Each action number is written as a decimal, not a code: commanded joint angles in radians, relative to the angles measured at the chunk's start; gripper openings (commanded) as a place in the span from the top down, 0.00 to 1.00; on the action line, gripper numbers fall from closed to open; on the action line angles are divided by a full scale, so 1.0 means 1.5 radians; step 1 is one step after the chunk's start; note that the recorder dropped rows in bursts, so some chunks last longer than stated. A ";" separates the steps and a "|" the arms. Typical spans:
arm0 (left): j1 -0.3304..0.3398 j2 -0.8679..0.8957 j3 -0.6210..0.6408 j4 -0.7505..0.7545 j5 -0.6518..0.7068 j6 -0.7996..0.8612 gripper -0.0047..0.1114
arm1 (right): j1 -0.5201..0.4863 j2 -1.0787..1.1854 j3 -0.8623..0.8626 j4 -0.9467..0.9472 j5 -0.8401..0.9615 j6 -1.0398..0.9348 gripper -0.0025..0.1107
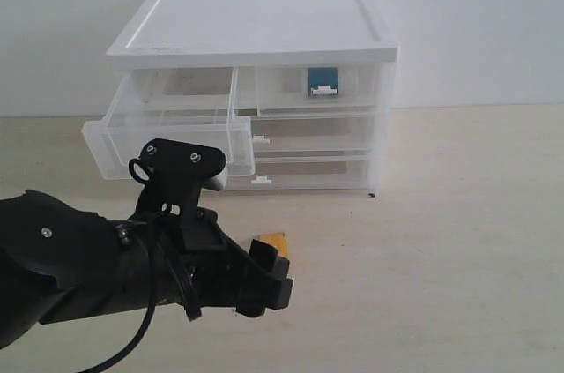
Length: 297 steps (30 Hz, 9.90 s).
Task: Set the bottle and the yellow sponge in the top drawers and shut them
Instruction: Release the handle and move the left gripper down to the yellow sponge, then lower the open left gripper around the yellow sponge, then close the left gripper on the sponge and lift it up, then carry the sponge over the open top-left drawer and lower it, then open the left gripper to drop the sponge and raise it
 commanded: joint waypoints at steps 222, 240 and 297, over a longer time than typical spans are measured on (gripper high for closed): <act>0.463 0.053 -0.510 0.314 0.763 0.465 0.92 | -0.002 -0.004 0.003 -0.006 -0.004 0.000 0.98; 0.463 0.135 -0.510 0.275 0.662 0.551 0.92 | -0.002 -0.004 0.003 -0.006 -0.004 0.000 0.98; 0.463 0.056 -0.522 0.294 0.638 0.441 0.80 | -0.002 -0.004 0.003 -0.006 -0.004 0.000 0.98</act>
